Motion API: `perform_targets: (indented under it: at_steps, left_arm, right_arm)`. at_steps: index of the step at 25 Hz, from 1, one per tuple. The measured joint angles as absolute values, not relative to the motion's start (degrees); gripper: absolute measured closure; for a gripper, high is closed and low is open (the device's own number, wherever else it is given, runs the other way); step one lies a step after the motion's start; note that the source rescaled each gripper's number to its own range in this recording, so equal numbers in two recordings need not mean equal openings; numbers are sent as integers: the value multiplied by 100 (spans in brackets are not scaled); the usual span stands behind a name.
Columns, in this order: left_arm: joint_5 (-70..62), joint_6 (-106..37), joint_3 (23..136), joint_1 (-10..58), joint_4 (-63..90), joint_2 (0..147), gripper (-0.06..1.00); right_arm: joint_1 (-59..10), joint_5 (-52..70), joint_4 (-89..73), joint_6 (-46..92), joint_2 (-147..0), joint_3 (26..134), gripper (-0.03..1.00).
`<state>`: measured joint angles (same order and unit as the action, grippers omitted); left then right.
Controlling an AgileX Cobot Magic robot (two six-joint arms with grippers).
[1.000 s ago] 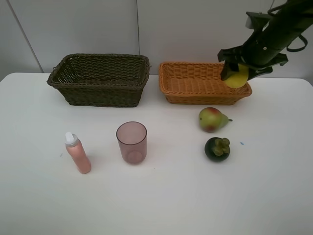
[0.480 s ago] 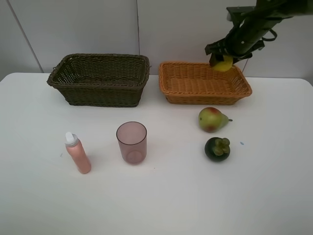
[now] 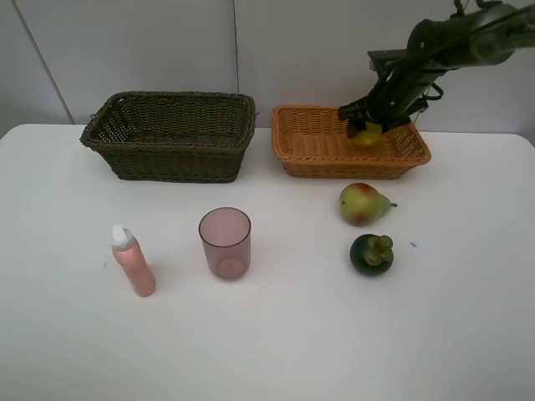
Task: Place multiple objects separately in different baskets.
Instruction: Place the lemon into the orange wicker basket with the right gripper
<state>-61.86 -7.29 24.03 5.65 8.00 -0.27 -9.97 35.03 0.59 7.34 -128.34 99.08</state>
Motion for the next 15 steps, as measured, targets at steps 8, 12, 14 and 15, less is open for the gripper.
perform_targets:
  at_steps: [8,12,14,15]
  left_arm:
    - [-6186,-729,2403,565,800,-27,-6]
    - [-6186,-729,2403,565,800,-27,-6]
    - [-6186,-729,2403,565,800,-27,-6]
    - [-6186,-729,2403,565,800,-27,-6]
  right_arm:
    - [-939,3508,73,747,-12900,9908,96]
    - [-933,3533,73,747,-12928,9908,96]
    - [-933,3547,73,747,-12950,9908,96]
    - [-933,3553,73,747,-12955,9908,96]
